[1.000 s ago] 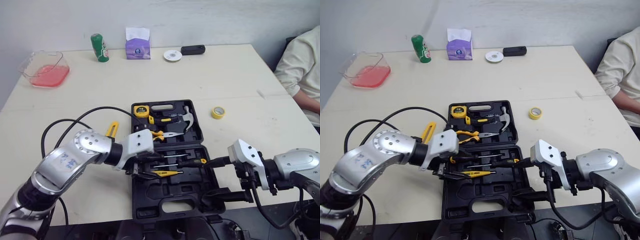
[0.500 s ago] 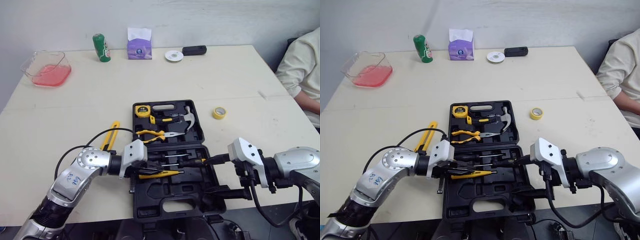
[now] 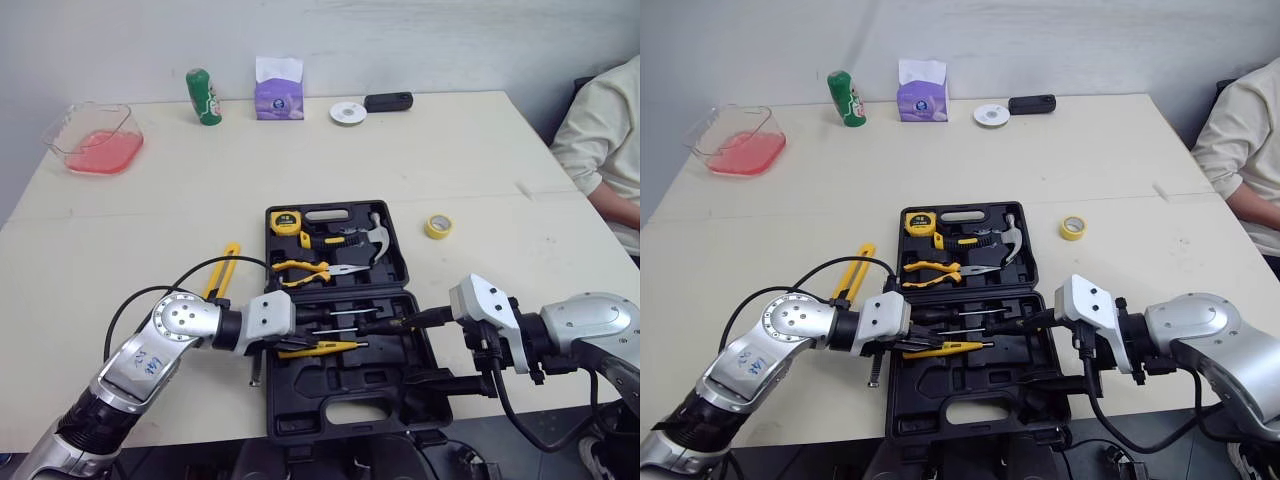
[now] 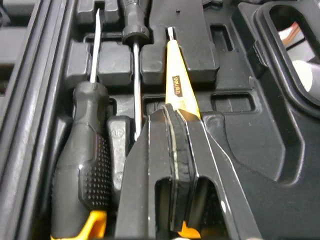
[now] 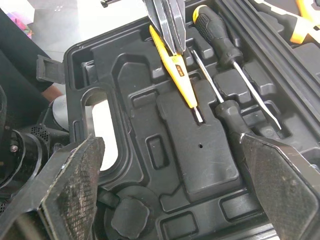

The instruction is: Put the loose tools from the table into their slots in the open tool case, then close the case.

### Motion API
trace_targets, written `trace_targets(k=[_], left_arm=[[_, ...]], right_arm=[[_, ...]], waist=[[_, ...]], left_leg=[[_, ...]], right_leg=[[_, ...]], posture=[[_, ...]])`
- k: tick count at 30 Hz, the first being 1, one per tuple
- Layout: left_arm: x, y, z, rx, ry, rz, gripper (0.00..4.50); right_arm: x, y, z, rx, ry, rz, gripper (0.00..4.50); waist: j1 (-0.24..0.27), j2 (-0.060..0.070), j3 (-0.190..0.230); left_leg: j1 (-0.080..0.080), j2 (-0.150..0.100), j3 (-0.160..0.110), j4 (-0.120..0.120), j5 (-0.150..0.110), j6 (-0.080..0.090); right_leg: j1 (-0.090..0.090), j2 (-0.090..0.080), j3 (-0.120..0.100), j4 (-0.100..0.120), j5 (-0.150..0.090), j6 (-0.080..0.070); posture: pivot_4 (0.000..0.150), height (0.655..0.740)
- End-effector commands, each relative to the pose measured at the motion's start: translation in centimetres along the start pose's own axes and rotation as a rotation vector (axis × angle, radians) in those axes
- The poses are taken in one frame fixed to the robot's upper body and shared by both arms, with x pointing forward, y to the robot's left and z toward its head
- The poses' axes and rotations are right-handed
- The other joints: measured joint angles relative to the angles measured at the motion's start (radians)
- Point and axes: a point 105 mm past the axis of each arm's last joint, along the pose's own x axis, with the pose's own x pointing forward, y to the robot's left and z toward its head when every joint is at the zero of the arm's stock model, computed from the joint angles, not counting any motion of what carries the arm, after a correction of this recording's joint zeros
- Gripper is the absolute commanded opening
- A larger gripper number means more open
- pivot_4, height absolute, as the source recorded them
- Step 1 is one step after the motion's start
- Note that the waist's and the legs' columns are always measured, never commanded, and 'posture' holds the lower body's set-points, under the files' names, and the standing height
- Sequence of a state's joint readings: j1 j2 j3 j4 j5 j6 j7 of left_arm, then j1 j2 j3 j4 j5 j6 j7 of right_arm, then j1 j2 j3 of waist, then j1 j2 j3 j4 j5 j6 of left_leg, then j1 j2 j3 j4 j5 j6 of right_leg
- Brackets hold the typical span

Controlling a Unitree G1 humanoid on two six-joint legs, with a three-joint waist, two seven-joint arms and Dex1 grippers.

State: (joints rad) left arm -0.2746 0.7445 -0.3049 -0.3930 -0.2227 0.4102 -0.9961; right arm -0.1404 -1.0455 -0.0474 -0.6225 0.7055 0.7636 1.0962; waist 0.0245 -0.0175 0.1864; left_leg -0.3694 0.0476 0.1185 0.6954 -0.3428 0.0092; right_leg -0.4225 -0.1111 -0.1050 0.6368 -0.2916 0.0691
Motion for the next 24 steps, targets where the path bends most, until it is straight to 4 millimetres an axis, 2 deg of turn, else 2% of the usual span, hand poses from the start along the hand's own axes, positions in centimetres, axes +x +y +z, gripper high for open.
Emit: trace_targets(k=[1, 9, 13, 20, 24], left_arm=[[1.1, -1.6, -2.5, -0.069, 0.072, -0.062, 0.08], [1.8, -2.3, -3.4, -0.048, 0.085, -0.094, 0.08], [2.1, -2.5, -5.6, -0.048, 0.203, -0.107, 0.08], [2.3, -2.8, -6.2, -0.022, 0.235, -0.129, 0.08], [2.9, -3.0, -5.5, -0.011, 0.190, -0.133, 0.08]], right_arm=[[-0.1, 0.2, 0.3, -0.016, -0.013, 0.004, 4.50], [-0.2, 0.2, 0.2, -0.004, -0.006, -0.001, 4.50], [-0.3, 0.1, 0.2, -0.002, -0.005, -0.009, 4.50], [-0.3, 0.1, 0.0, 0.007, -0.002, -0.014, 4.50], [-0.5, 0.4, -0.2, 0.010, 0.007, -0.010, 4.50]], waist=[[0.000, 0.000, 0.000], [0.002, 0.002, -0.002], [0.002, 0.010, -0.012], [0.002, 0.017, -0.020], [0.003, 0.020, -0.022]], left_leg=[[0.000, 0.000, 0.000, 0.000, 0.000, 0.000], [0.002, 0.000, -0.002, 0.000, -0.002, 0.003], [0.004, 0.000, -0.003, 0.000, -0.005, 0.006], [0.017, 0.000, -0.003, -0.003, -0.013, 0.012], [0.018, 0.000, -0.003, -0.005, -0.013, 0.012]], right_leg=[[0.000, 0.000, 0.000, 0.000, 0.000, 0.000], [0.005, -0.002, -0.002, -0.004, 0.001, 0.001], [0.010, -0.002, -0.004, -0.010, 0.002, 0.003], [0.025, -0.003, -0.004, -0.015, 0.002, 0.004], [0.026, -0.003, -0.004, -0.017, 0.002, 0.004]], posture=[[0.150, 0.7244], [0.150, 0.7244], [0.150, 0.7244], [0.150, 0.7244], [0.150, 0.7244]])
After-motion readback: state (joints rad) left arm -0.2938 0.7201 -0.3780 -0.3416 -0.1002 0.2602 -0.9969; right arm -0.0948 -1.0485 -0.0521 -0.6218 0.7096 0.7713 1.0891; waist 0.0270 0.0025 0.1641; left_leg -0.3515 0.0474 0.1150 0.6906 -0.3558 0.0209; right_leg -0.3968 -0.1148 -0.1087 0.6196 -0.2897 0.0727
